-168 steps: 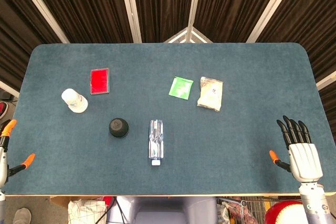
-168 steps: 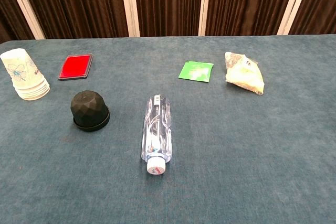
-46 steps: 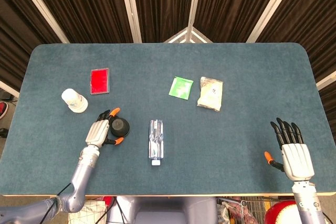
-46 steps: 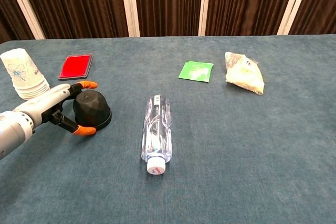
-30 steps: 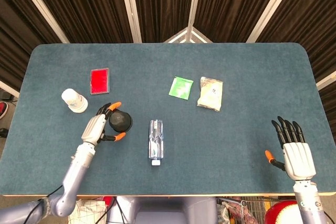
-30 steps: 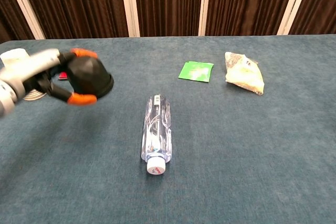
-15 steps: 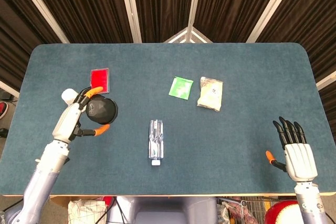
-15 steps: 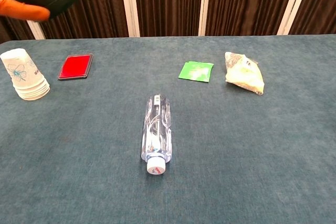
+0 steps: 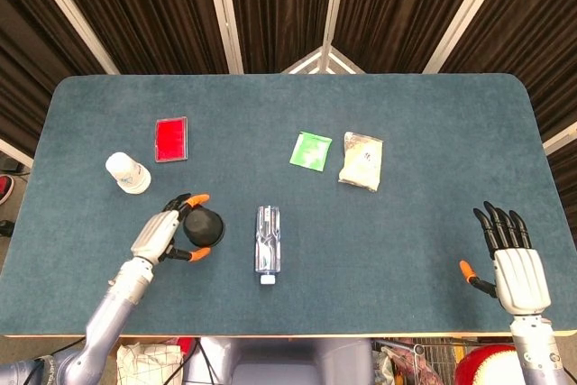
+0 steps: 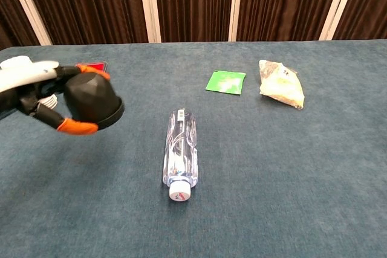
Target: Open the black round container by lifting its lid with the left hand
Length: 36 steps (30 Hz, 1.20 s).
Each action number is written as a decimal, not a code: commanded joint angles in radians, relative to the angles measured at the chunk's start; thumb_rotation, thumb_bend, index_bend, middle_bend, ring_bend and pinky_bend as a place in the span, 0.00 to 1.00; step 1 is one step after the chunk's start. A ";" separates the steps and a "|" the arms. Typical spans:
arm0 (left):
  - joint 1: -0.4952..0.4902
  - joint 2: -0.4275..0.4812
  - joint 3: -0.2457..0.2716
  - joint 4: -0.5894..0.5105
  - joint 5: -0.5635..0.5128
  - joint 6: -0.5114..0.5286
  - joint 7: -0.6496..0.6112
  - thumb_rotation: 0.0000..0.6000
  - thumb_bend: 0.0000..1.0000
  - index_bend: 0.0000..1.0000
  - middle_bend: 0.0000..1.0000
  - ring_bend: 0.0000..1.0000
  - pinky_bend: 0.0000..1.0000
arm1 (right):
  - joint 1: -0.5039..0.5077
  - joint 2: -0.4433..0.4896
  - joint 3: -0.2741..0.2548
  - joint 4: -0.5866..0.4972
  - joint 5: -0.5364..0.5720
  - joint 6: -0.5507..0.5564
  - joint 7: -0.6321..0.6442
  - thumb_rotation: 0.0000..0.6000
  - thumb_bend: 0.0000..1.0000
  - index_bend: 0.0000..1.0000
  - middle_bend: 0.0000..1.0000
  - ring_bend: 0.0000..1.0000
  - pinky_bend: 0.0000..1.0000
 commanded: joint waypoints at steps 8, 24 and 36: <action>0.127 0.320 -0.087 -0.349 0.126 0.197 -0.101 1.00 0.45 0.16 0.45 0.00 0.00 | 0.004 0.002 0.001 -0.001 -0.005 -0.004 0.008 1.00 0.29 0.07 0.02 0.07 0.01; -0.043 0.050 -0.004 -0.110 0.049 -0.067 -0.028 1.00 0.46 0.18 0.44 0.00 0.00 | 0.004 0.006 0.006 -0.013 0.006 -0.010 0.002 1.00 0.29 0.07 0.02 0.07 0.01; 0.159 0.378 -0.021 -0.389 0.156 0.238 -0.021 1.00 0.46 0.23 0.47 0.00 0.00 | 0.002 0.013 0.001 -0.019 -0.015 0.003 0.029 1.00 0.29 0.07 0.02 0.07 0.01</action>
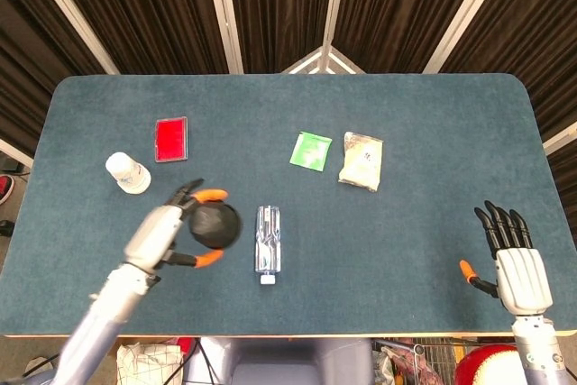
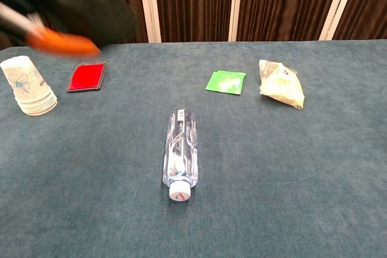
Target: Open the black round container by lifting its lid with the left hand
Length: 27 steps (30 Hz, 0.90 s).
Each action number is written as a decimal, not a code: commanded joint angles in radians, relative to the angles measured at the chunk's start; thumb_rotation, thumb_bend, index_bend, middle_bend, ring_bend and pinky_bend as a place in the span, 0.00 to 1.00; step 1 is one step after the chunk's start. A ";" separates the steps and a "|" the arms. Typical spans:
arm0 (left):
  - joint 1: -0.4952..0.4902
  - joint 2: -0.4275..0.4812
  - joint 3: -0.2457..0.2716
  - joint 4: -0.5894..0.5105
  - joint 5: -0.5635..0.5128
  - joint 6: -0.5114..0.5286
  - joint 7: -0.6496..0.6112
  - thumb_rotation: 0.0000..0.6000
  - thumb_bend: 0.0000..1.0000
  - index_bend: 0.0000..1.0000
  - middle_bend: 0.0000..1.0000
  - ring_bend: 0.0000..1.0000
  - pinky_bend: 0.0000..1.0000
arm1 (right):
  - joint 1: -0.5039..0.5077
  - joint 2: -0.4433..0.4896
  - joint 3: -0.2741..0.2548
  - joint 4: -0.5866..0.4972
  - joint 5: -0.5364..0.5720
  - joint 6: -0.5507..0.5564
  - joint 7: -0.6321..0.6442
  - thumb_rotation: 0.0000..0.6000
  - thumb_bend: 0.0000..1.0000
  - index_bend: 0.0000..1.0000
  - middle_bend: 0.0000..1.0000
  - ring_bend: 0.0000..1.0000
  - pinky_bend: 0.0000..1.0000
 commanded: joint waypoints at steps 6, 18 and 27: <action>0.088 0.064 0.123 0.294 0.011 -0.129 -0.253 1.00 0.46 0.24 0.46 0.00 0.00 | -0.004 0.006 -0.002 -0.019 -0.006 0.009 -0.010 1.00 0.29 0.07 0.02 0.07 0.01; -0.002 0.053 0.006 0.003 0.031 -0.076 -0.097 1.00 0.47 0.25 0.48 0.00 0.00 | 0.001 0.002 0.005 -0.010 0.014 -0.009 -0.020 1.00 0.29 0.07 0.02 0.07 0.01; 0.115 0.156 0.127 0.206 0.111 -0.106 -0.336 1.00 0.47 0.28 0.48 0.00 0.00 | -0.007 0.005 -0.004 -0.016 -0.005 0.007 -0.010 1.00 0.29 0.07 0.02 0.07 0.01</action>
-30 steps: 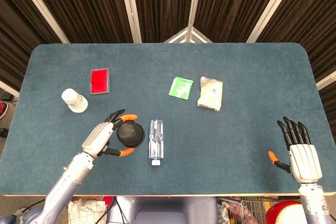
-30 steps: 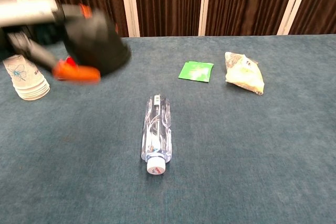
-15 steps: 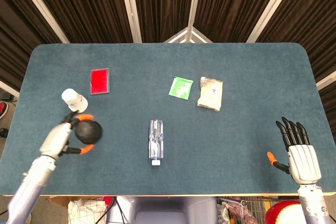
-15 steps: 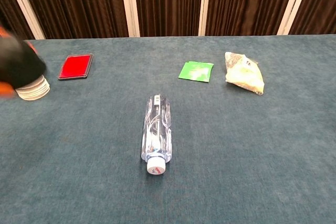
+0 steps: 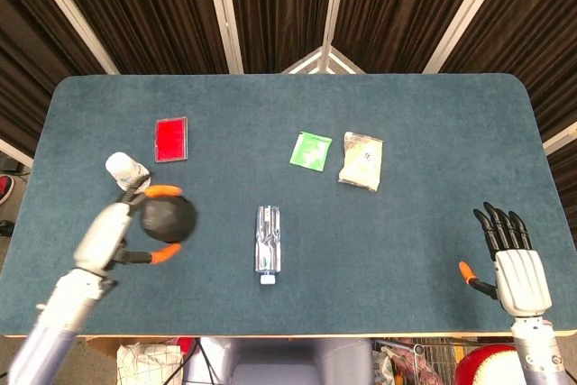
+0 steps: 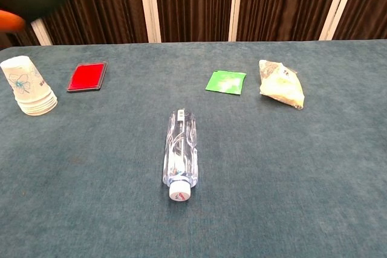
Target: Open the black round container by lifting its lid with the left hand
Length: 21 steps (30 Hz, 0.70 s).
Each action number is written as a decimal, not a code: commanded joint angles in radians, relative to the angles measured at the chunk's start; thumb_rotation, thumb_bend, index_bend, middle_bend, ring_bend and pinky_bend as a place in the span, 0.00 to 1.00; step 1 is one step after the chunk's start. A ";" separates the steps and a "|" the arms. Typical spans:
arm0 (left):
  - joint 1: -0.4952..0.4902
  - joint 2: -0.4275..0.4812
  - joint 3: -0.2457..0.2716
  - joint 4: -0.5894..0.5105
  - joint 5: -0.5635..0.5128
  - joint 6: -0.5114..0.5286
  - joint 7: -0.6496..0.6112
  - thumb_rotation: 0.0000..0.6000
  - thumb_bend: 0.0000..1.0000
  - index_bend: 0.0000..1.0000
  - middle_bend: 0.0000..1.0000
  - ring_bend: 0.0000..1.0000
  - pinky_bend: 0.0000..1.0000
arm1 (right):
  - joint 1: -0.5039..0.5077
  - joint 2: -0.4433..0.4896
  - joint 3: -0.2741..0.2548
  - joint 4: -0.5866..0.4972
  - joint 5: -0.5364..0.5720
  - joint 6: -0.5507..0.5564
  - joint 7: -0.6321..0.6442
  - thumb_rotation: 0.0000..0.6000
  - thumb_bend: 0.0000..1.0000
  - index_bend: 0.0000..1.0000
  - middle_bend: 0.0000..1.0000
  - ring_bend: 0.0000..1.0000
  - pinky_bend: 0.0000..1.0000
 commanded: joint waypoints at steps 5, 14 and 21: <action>-0.046 -0.104 0.047 0.235 0.002 -0.204 -0.131 1.00 0.47 0.27 0.48 0.00 0.00 | 0.000 0.001 -0.006 -0.010 -0.007 -0.005 -0.017 1.00 0.29 0.07 0.02 0.07 0.01; 0.053 0.084 0.032 0.064 0.211 -0.017 -0.203 1.00 0.47 0.29 0.50 0.01 0.01 | -0.001 0.000 -0.007 -0.012 -0.001 -0.012 -0.031 1.00 0.29 0.07 0.02 0.07 0.01; -0.007 -0.077 0.088 0.301 0.068 -0.184 -0.198 1.00 0.47 0.30 0.49 0.00 0.01 | 0.007 -0.007 -0.004 -0.008 0.000 -0.023 -0.031 1.00 0.29 0.07 0.02 0.07 0.01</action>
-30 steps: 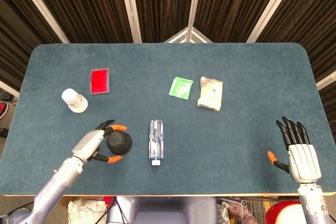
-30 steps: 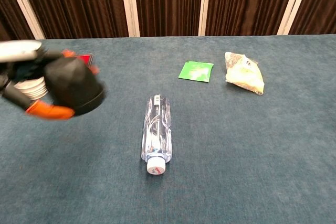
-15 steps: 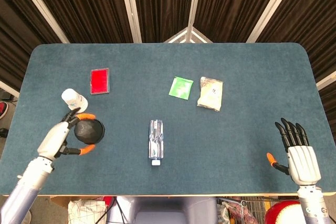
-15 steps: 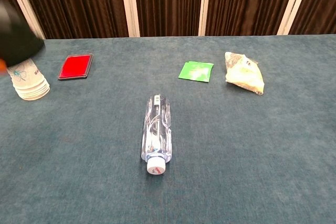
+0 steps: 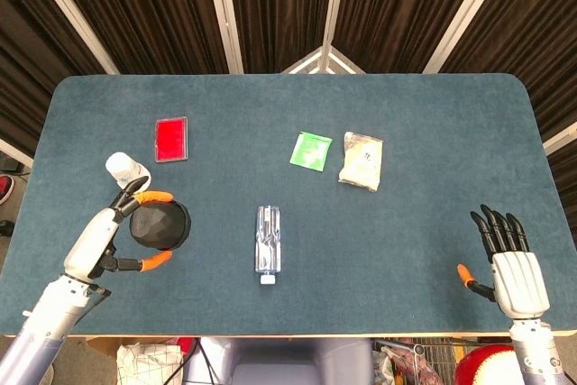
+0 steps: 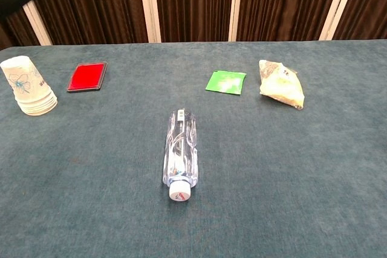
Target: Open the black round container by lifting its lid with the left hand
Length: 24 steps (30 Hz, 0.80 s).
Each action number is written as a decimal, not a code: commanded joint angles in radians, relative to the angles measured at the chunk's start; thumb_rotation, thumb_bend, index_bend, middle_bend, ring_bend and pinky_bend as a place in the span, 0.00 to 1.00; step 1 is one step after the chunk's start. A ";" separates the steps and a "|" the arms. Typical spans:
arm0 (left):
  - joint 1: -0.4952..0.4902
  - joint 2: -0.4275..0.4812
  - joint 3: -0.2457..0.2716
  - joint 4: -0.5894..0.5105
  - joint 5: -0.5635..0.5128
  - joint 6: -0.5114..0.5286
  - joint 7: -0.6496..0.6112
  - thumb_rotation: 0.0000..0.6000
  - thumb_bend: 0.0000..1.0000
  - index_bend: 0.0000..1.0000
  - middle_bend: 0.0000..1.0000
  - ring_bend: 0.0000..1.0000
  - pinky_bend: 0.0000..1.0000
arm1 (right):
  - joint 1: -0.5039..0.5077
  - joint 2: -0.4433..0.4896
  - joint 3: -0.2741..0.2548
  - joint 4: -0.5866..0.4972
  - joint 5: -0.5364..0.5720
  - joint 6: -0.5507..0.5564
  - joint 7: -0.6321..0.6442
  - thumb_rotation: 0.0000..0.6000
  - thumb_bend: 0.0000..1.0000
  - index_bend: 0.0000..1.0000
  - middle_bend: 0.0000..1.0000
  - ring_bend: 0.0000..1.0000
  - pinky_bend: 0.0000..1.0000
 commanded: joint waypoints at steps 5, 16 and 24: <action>-0.055 -0.204 0.032 0.371 -0.147 -0.164 0.130 1.00 0.47 0.29 0.47 0.00 0.00 | 0.008 -0.009 0.009 0.012 0.010 -0.009 0.008 1.00 0.29 0.07 0.02 0.07 0.01; -0.112 -0.494 -0.006 0.585 -0.341 -0.108 0.384 1.00 0.47 0.24 0.44 0.00 0.00 | 0.008 -0.010 0.001 0.016 0.008 -0.017 0.004 1.00 0.29 0.07 0.02 0.07 0.01; -0.161 -0.624 -0.046 0.710 -0.394 -0.111 0.434 1.00 0.47 0.25 0.43 0.00 0.00 | 0.011 -0.018 0.002 0.031 0.019 -0.031 0.012 1.00 0.29 0.07 0.02 0.07 0.01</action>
